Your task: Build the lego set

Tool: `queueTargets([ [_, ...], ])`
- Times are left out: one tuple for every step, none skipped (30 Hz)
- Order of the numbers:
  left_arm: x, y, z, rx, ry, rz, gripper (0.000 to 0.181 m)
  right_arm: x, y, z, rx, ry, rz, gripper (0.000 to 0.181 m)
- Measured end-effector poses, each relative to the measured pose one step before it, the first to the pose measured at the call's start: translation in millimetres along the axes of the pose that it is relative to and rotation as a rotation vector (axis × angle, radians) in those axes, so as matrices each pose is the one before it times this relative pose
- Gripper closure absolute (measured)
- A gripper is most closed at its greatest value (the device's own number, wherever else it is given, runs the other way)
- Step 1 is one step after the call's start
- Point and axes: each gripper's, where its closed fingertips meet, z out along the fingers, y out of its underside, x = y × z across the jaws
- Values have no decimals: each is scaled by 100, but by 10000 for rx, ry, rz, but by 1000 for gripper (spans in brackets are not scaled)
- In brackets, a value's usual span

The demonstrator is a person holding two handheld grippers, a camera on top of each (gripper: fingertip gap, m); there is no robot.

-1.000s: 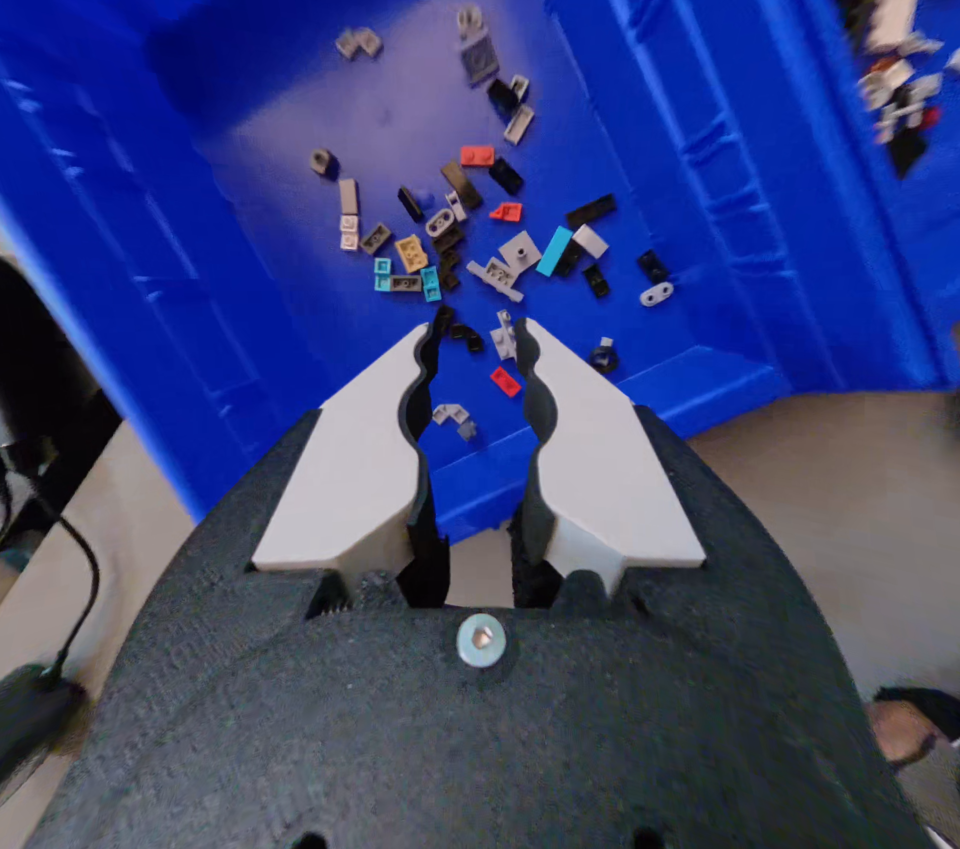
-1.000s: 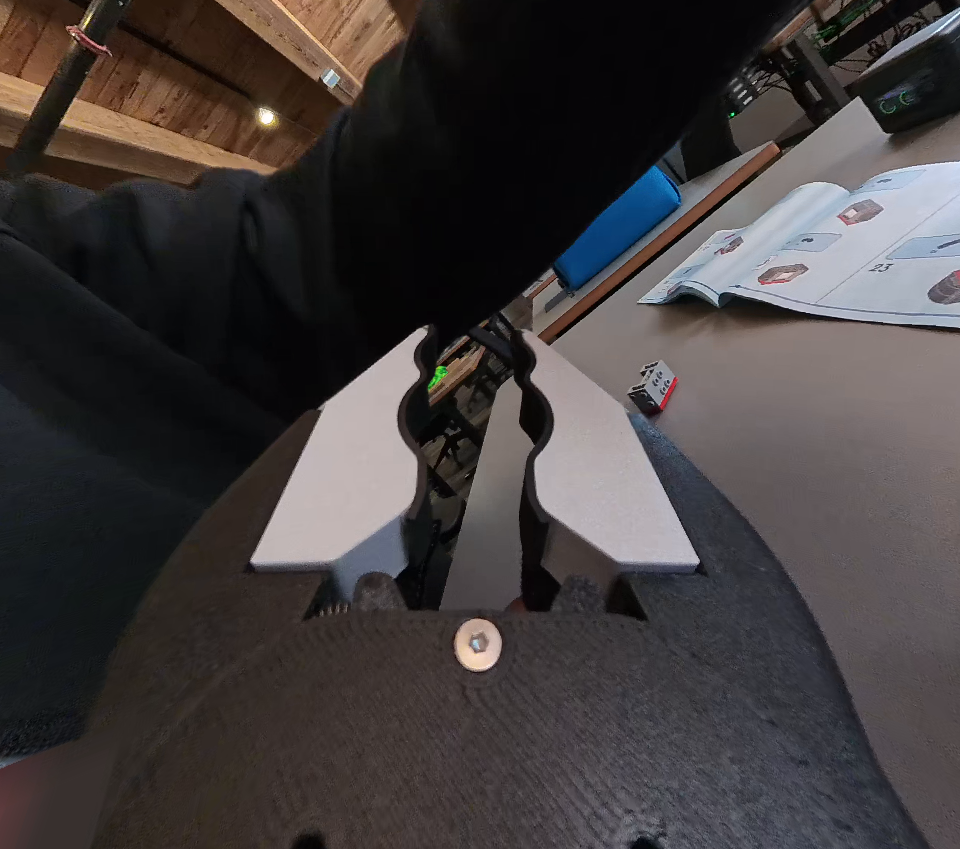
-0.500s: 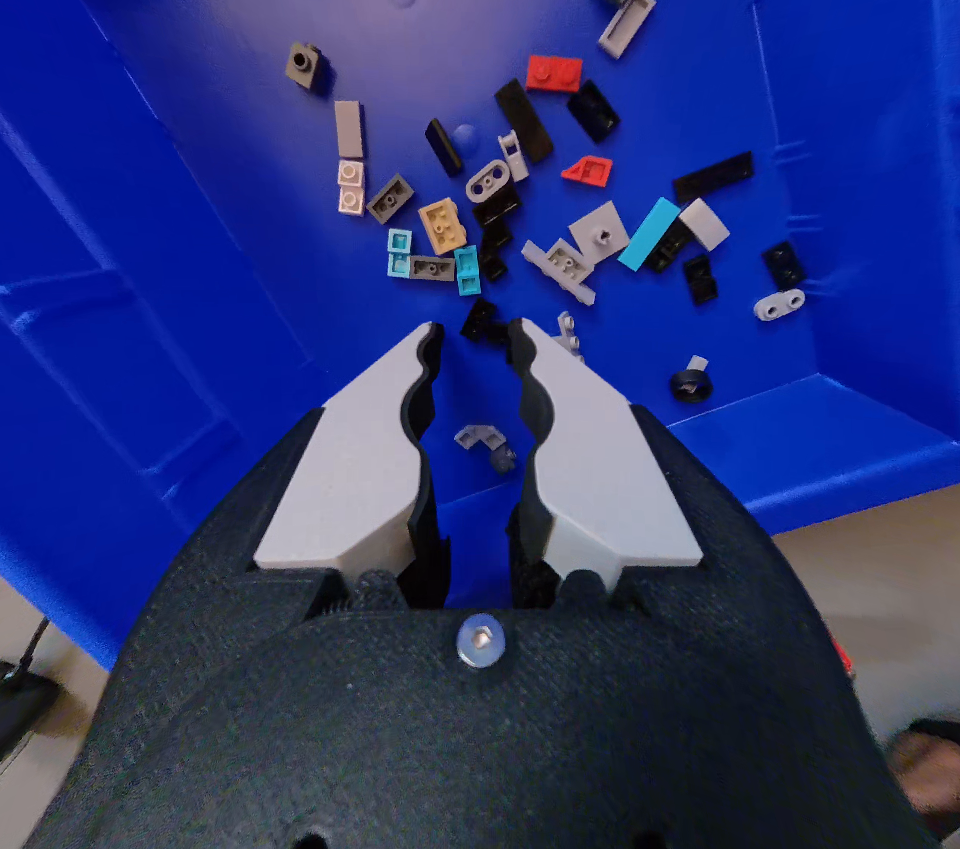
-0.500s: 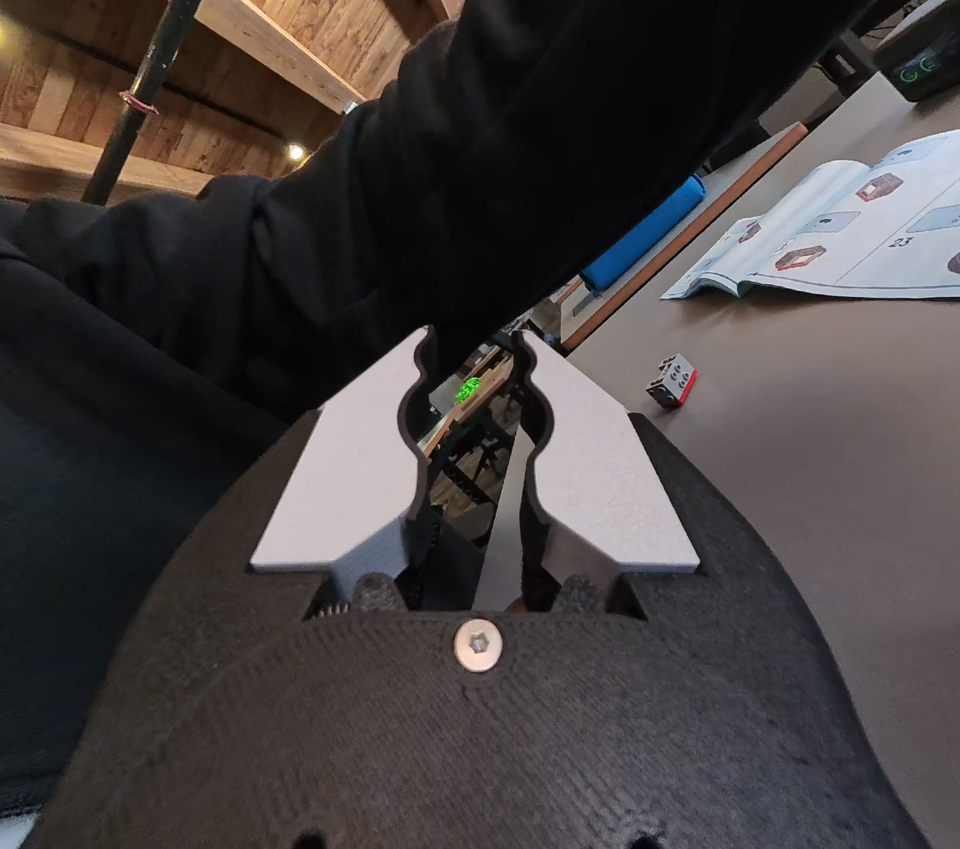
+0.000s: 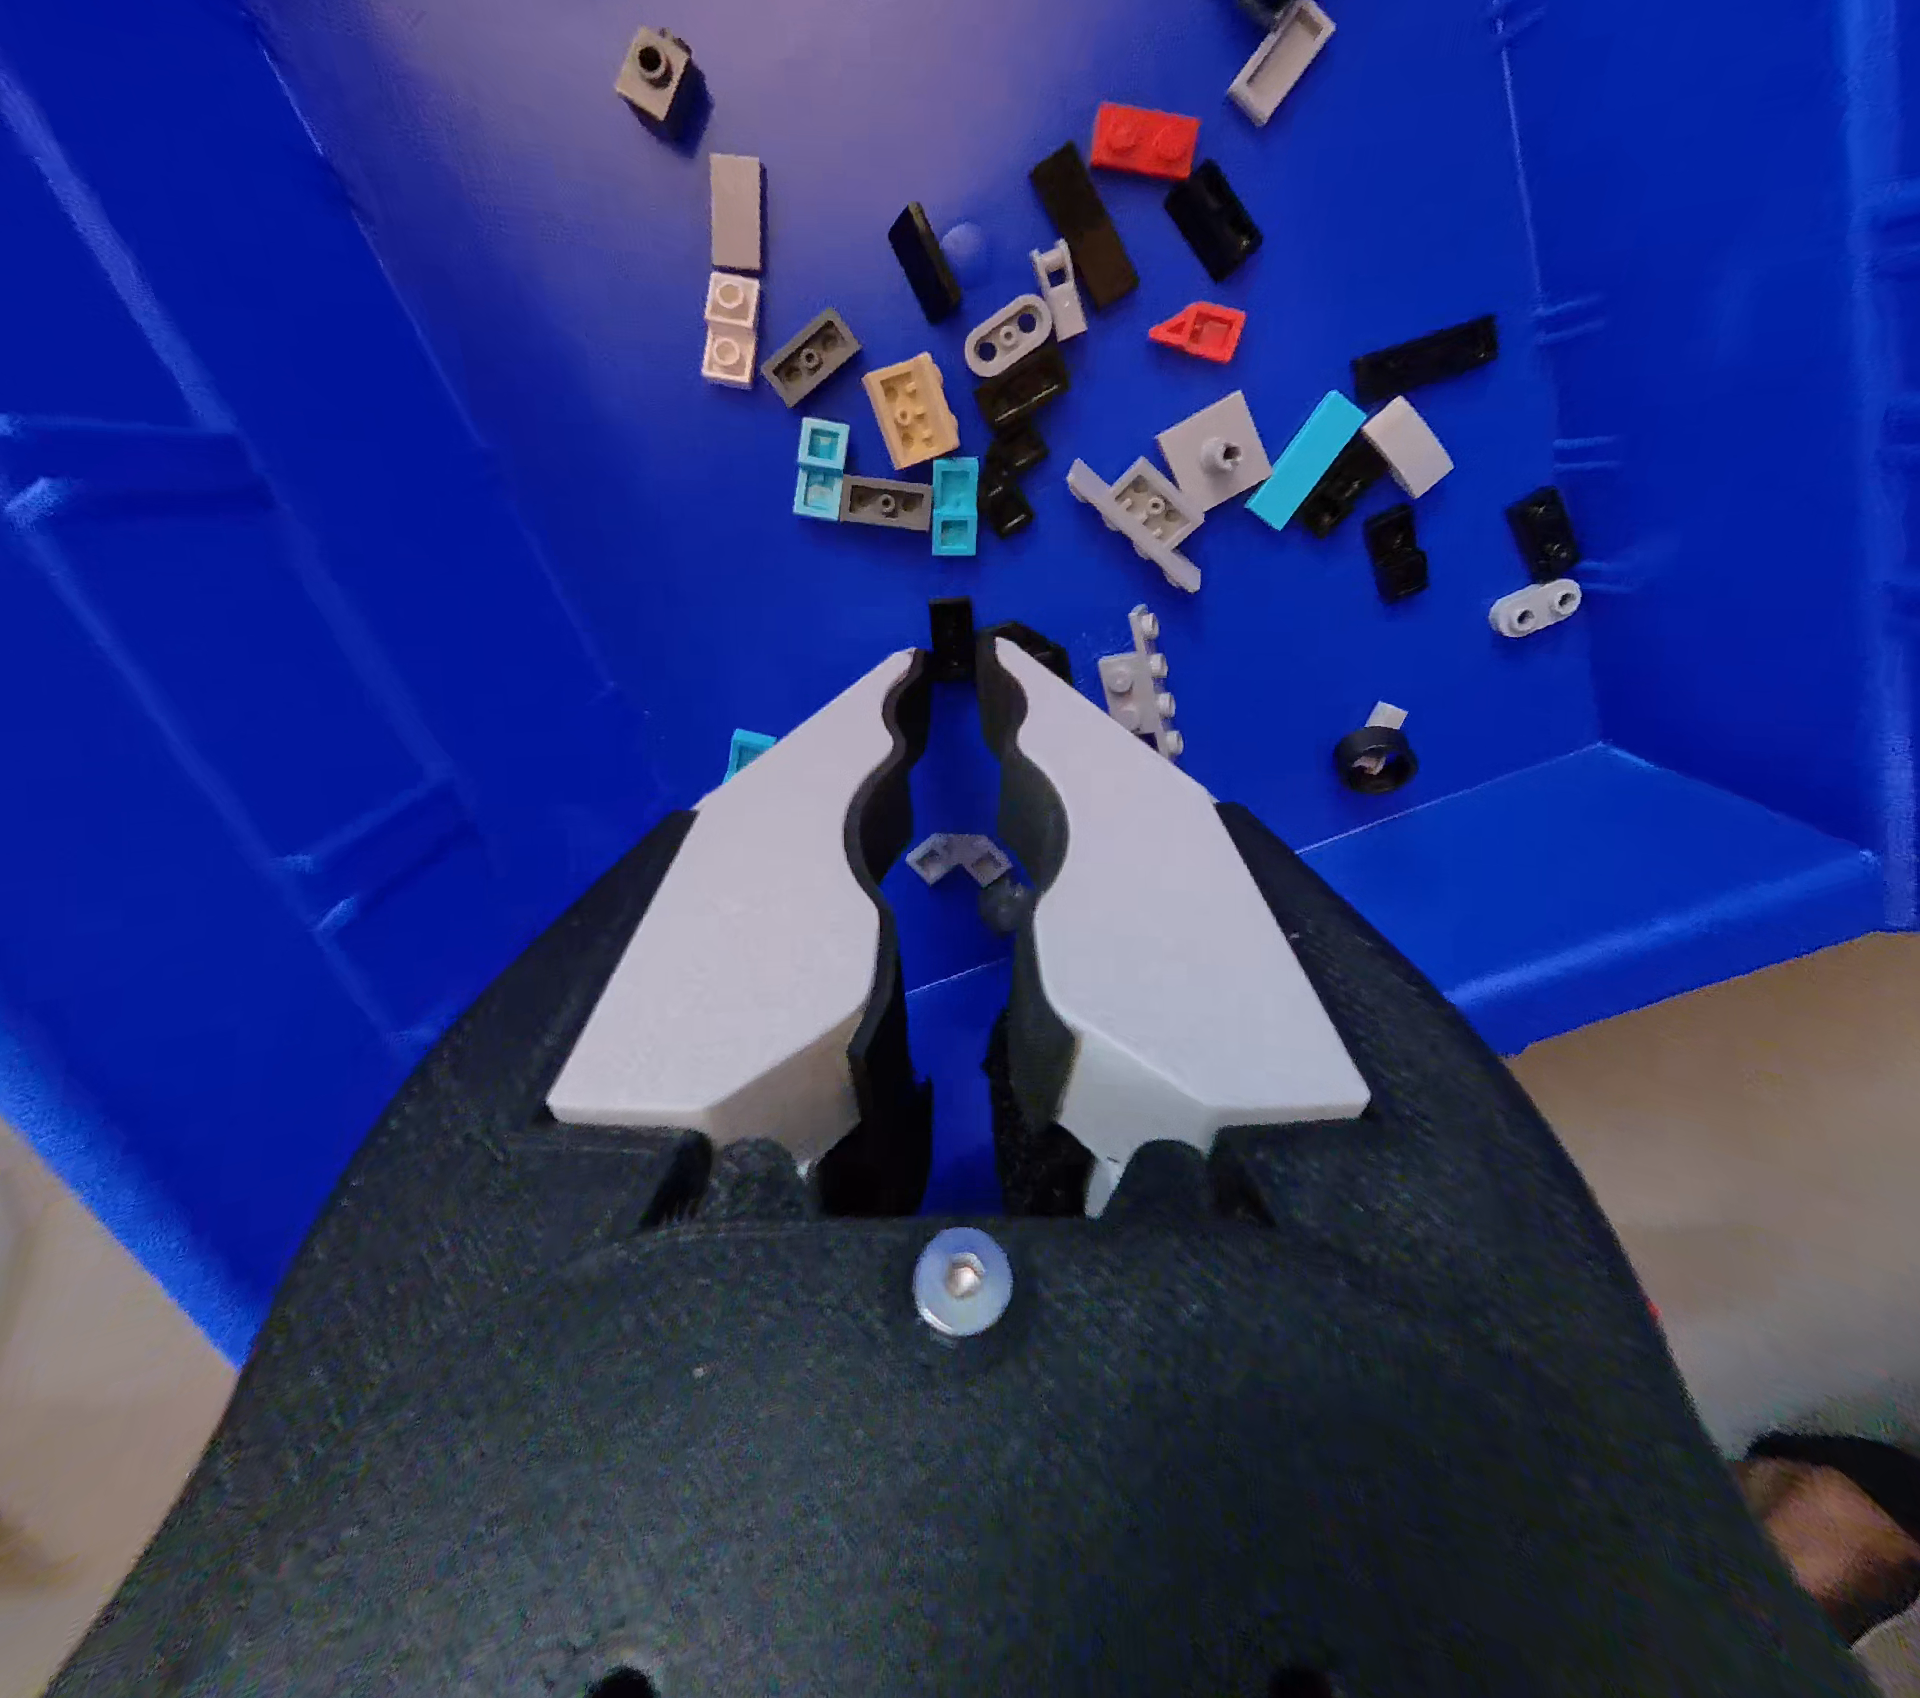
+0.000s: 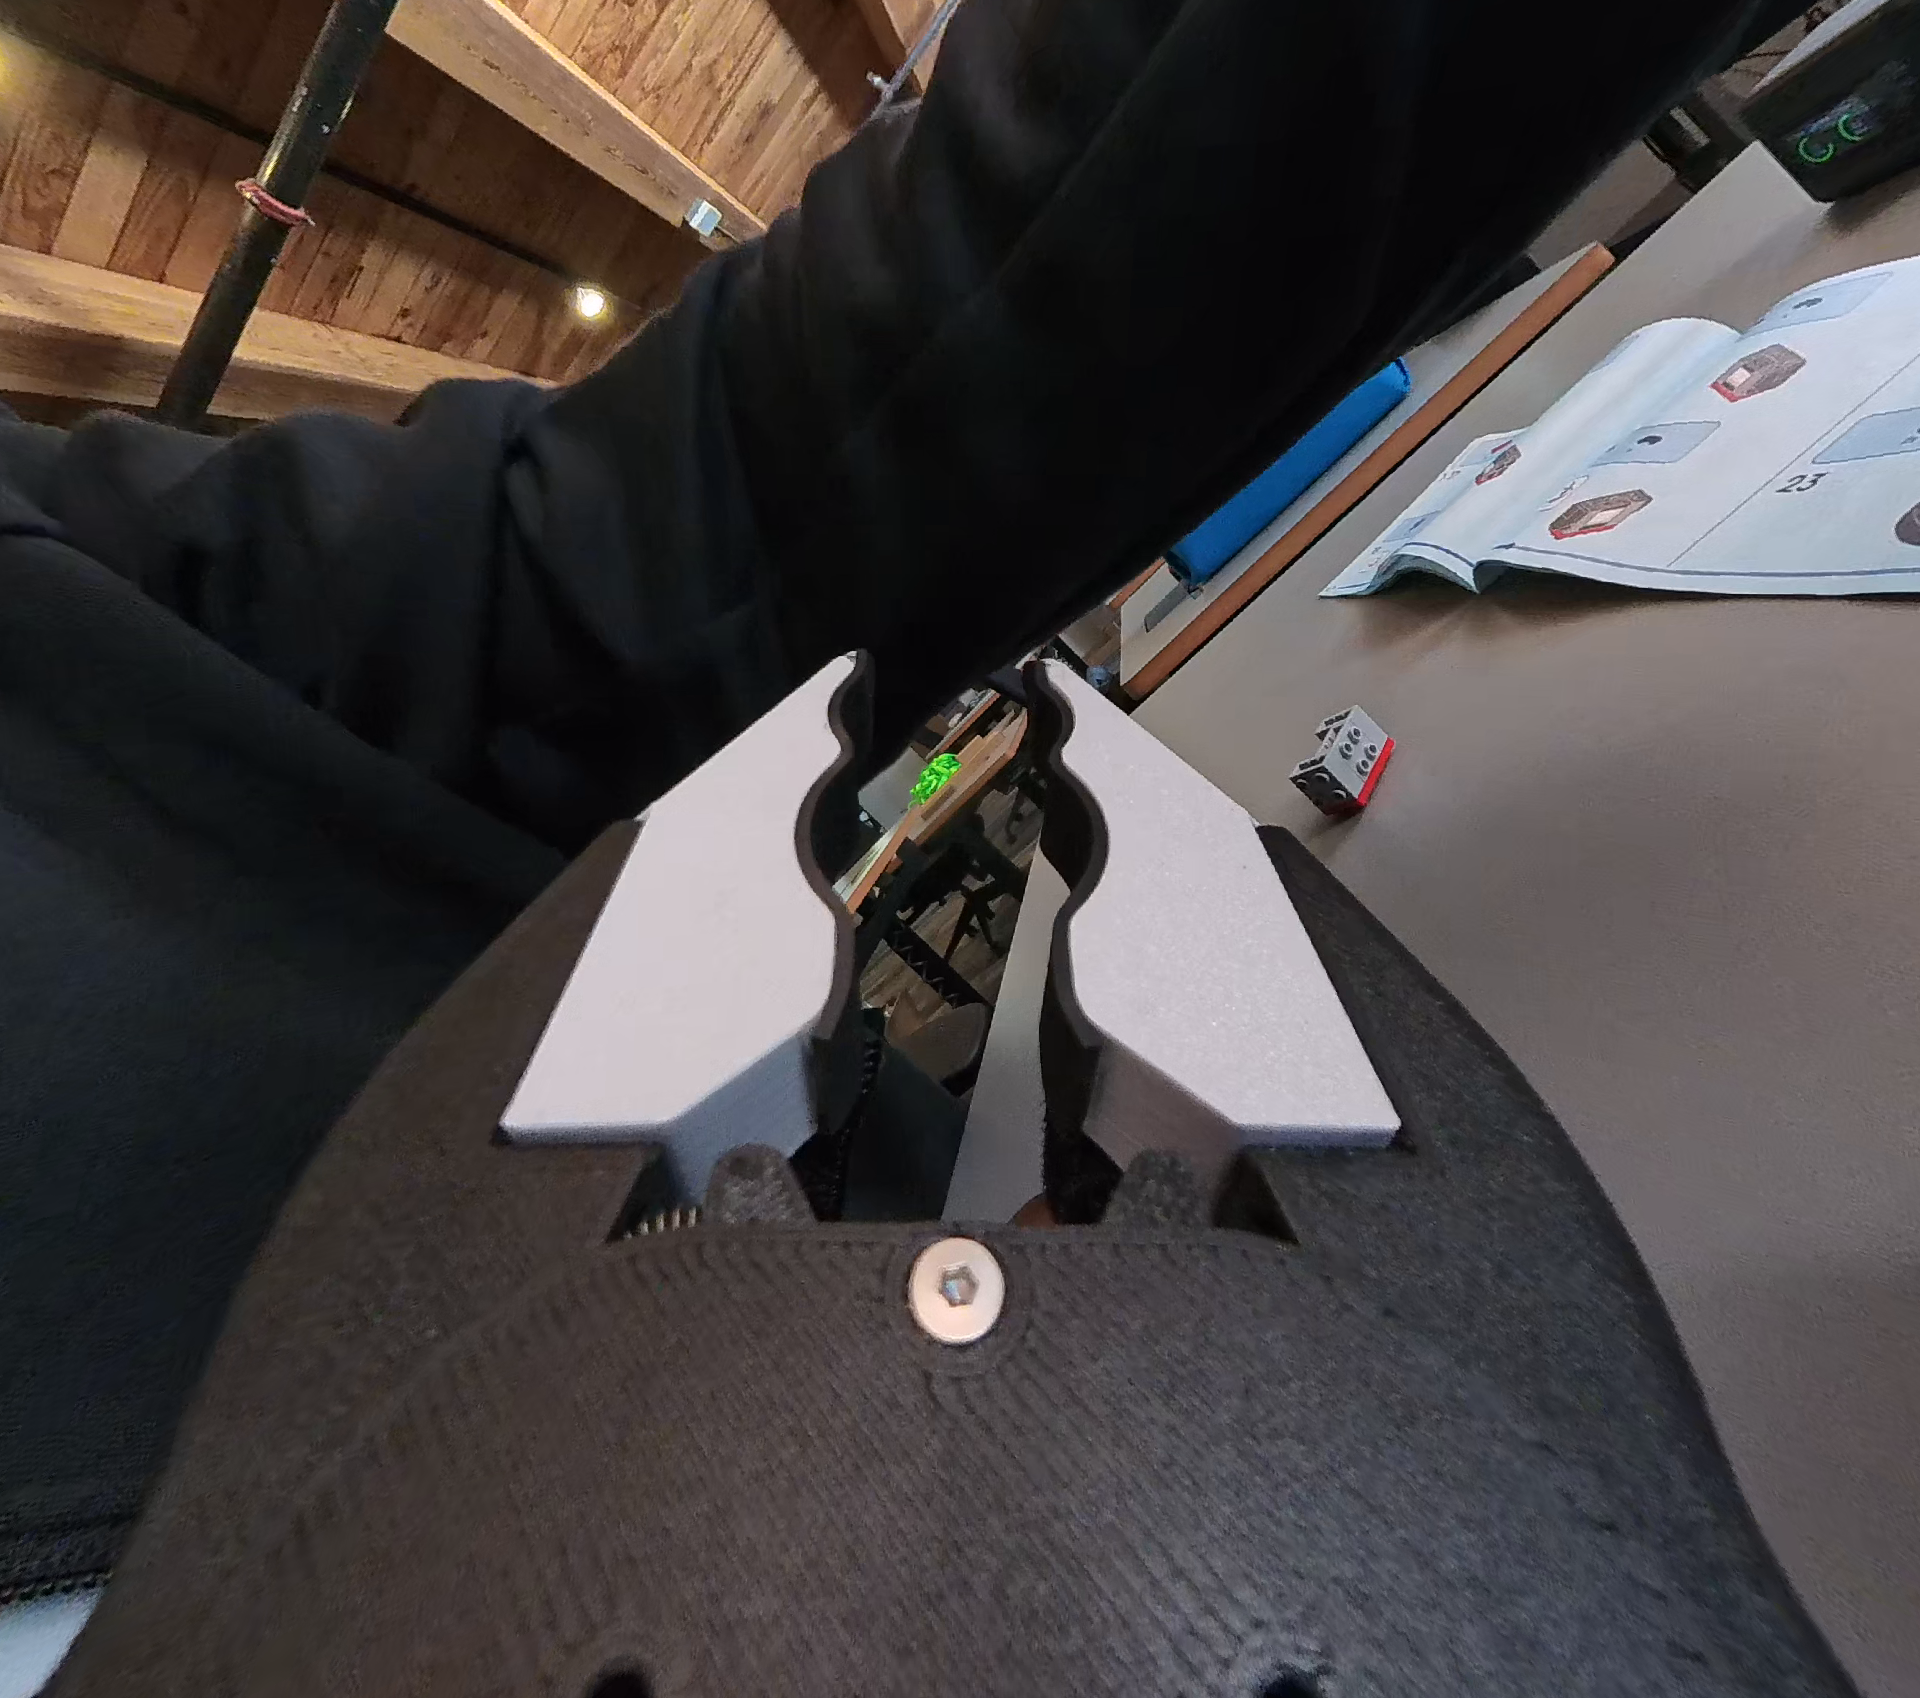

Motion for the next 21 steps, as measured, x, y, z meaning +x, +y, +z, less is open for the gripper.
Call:
queueTargets([
  [-12, -73, -112, 80, -10, -24, 172, -3, 6, 8, -3, -3, 2, 153],
  [3, -89, -142, 70, -1, -14, 172, -10, -4, -8, 1, -4, 2, 153],
  [29, -103, -168, 74, 9, -8, 172, -2, -11, 2, 3, -3, 6, 153],
  [62, -136, -256, 100, 25, -13, 172, 5, -5, -12, 5, -3, 12, 153],
  [94, -138, -362, 135, 29, -13, 172, 2, -22, -8, 12, -8, 17, 153],
  [134, -109, -510, 174, 16, 6, 172, -7, -39, -20, 20, -10, 19, 153],
  [206, -9, -690, 206, 20, 24, 172, -4, -51, -39, 25, -14, 19, 153],
  [298, 115, -859, 242, 47, 26, 172, -2, -43, -30, 26, -9, 20, 153],
  [394, 256, -1017, 278, 75, 15, 172, 2, -30, -25, 14, -4, 17, 153],
  [456, 409, -1157, 296, 95, 3, 172, 17, 3, -16, -5, 8, 9, 153],
  [512, 607, -1257, 305, 109, -16, 173, -22, -6, -4, 8, -11, -2, 153],
  [534, 805, -1323, 313, 116, -64, 173, -11, -11, -16, 4, -4, 0, 153],
  [546, 1018, -1364, 297, 114, -101, 173, 0, -5, -9, 6, -1, 4, 153],
  [509, 1256, -1343, 271, 85, -114, 173, -13, -6, -15, 10, -5, 3, 153],
  [412, 1458, -1262, 244, 35, -157, 173, 8, -24, -13, 13, 2, 6, 153],
  [322, 1646, -1140, 218, 0, -232, 173, 8, -28, -22, 18, 2, 12, 153],
  [322, 1765, -968, 199, 39, -287, 173, 31, -25, -7, 18, 8, 17, 153],
  [353, 1910, -754, 129, 102, -337, 173, 41, -36, -12, 19, 20, 12, 153],
  [170, 2025, -534, 17, 49, -345, 173, 39, -25, -9, 19, 26, -1, 153],
  [-61, 2037, -345, -82, -88, -272, 173, 19, -12, -9, 16, 21, -9, 153],
  [-157, 1965, -184, -162, -166, -184, 173, 30, -15, -7, 18, 26, -16, 153],
])
